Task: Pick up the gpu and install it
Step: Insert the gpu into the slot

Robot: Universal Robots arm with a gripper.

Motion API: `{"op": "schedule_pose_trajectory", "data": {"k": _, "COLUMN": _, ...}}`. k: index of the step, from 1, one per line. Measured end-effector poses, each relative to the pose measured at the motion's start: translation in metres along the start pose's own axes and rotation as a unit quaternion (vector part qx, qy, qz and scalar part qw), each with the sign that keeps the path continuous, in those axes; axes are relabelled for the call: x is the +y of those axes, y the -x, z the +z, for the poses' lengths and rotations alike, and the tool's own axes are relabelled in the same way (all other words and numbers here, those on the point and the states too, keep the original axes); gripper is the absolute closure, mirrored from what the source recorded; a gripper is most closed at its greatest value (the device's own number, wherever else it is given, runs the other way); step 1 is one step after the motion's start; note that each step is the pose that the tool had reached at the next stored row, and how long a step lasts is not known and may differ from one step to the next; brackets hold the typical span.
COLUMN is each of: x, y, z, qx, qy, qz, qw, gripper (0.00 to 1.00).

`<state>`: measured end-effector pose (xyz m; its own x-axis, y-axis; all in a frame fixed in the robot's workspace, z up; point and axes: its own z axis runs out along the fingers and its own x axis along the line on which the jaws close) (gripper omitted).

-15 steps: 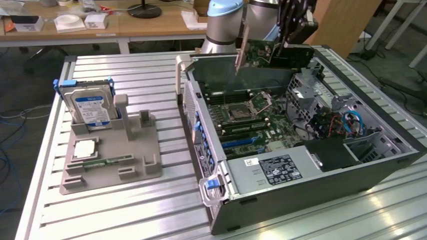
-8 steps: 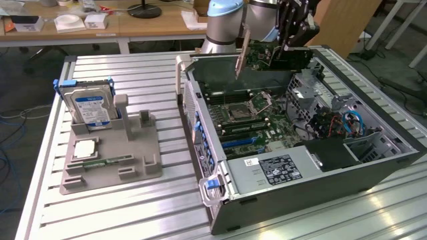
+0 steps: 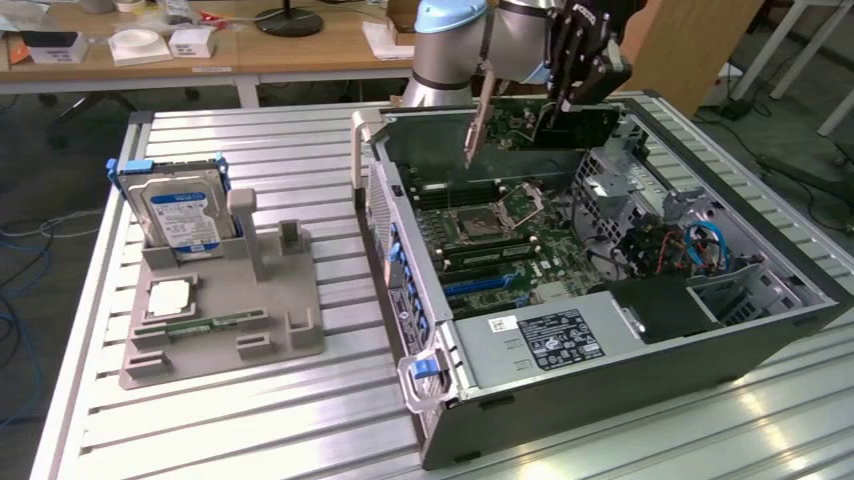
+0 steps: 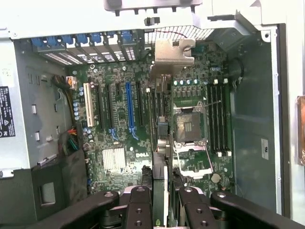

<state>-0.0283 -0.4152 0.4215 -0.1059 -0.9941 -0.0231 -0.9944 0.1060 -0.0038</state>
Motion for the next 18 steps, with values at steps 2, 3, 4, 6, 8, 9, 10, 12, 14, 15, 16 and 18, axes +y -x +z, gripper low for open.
{"op": "schedule_pose_trajectory", "data": {"k": 2, "x": 0.0013, "y": -0.001, "z": 0.0036, "qx": 0.0, "qy": 0.0001, "qz": 0.0, "qw": 1.0, "gripper": 0.74}}
{"op": "schedule_pose_trajectory", "data": {"k": 3, "x": 0.0021, "y": -0.001, "z": 0.0054, "qx": 0.0, "qy": 0.0001, "qz": 0.0, "qw": 1.0, "gripper": 0.74}}
{"op": "schedule_pose_trajectory", "data": {"k": 4, "x": 0.0028, "y": -0.001, "z": 0.0072, "qx": 0.0, "qy": 0.0001, "qz": 0.0, "qw": 1.0, "gripper": 0.74}}
{"op": "schedule_pose_trajectory", "data": {"k": 6, "x": 0.0037, "y": -0.002, "z": 0.0108, "qx": 0.0001, "qy": 0.0001, "qz": 0.0, "qw": 1.0, "gripper": 0.74}}
{"op": "schedule_pose_trajectory", "data": {"k": 8, "x": 0.0044, "y": -0.002, "z": 0.0144, "qx": 0.0, "qy": 0.0001, "qz": 0.0, "qw": 1.0, "gripper": 0.74}}
{"op": "schedule_pose_trajectory", "data": {"k": 9, "x": 0.005, "y": -0.003, "z": 0.0162, "qx": 0.0, "qy": 0.0001, "qz": 0.0, "qw": 1.0, "gripper": 0.74}}
{"op": "schedule_pose_trajectory", "data": {"k": 10, "x": 0.0056, "y": -0.004, "z": 0.018, "qx": 0.0, "qy": 0.0001, "qz": 0.0, "qw": 1.0, "gripper": 0.74}}
{"op": "schedule_pose_trajectory", "data": {"k": 12, "x": 0.0066, "y": -0.007, "z": 0.0217, "qx": 0.0, "qy": 0.0001, "qz": 0.0, "qw": 1.0, "gripper": 0.74}}
{"op": "schedule_pose_trajectory", "data": {"k": 14, "x": 0.0069, "y": -0.011, "z": 0.0251, "qx": 0.0001, "qy": 0.0001, "qz": 0.0, "qw": 1.0, "gripper": 0.74}}
{"op": "schedule_pose_trajectory", "data": {"k": 15, "x": 0.0068, "y": -0.012, "z": 0.027, "qx": -0.0001, "qy": 0.0001, "qz": 0.0, "qw": 1.0, "gripper": 0.74}}
{"op": "schedule_pose_trajectory", "data": {"k": 16, "x": 0.0067, "y": -0.013, "z": 0.0288, "qx": -0.0001, "qy": 0.0001, "qz": 0.0, "qw": 1.0, "gripper": 0.74}}
{"op": "schedule_pose_trajectory", "data": {"k": 18, "x": 0.0065, "y": -0.016, "z": 0.0323, "qx": 0.0, "qy": 0.0001, "qz": 0.0, "qw": 1.0, "gripper": 0.74}}
